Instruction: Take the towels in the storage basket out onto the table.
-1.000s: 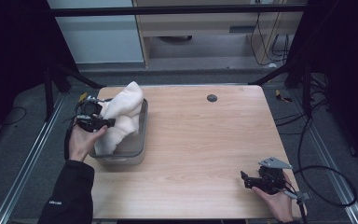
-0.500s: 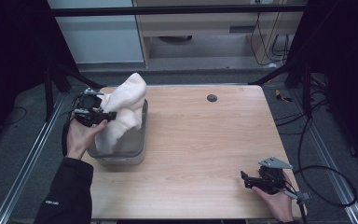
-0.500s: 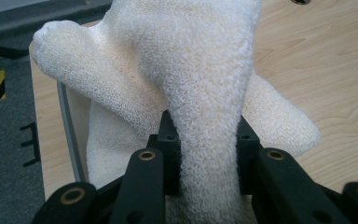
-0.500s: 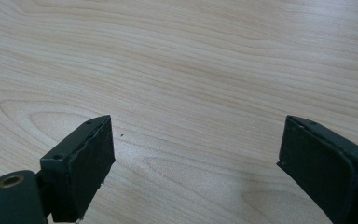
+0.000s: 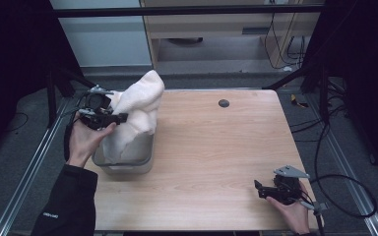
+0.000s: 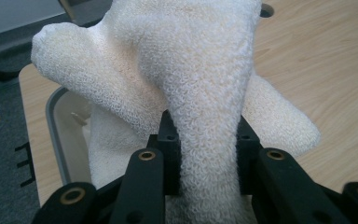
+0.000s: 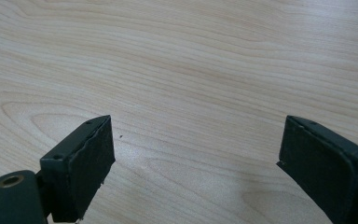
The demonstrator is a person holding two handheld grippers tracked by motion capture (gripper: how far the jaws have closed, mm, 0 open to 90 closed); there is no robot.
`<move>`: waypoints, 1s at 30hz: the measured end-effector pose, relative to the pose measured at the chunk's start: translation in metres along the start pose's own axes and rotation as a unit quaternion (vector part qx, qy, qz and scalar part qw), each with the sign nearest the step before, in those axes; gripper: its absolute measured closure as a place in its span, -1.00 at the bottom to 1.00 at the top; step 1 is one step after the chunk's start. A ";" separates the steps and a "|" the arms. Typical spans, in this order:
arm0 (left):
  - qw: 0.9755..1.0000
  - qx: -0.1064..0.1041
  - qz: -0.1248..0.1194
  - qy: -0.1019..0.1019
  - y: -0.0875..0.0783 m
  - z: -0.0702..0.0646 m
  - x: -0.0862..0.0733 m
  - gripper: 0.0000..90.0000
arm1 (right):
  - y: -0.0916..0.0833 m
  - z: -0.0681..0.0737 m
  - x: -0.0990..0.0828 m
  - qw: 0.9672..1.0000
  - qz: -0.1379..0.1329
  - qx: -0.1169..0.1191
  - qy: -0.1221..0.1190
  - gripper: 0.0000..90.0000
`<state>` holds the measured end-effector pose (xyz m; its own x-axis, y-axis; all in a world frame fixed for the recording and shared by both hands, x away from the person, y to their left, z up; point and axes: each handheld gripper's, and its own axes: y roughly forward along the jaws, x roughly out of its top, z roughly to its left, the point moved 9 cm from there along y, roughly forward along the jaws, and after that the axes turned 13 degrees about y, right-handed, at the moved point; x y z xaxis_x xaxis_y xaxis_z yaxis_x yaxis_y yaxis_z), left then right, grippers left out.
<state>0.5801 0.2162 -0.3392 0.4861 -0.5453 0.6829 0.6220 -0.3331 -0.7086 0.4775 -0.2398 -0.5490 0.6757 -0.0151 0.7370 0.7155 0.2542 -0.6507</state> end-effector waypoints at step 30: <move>0.995 -0.062 -0.028 0.077 -0.009 -0.080 0.042 0.58 | -0.003 -0.002 0.002 1.000 -0.007 0.000 0.001 -0.78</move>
<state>0.5458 0.1353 -0.3185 0.3472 -0.6316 0.6932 0.5600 -0.4534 -0.6935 0.4771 -0.2423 -0.5465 0.6662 -0.0208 0.7454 0.7248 0.2533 -0.6407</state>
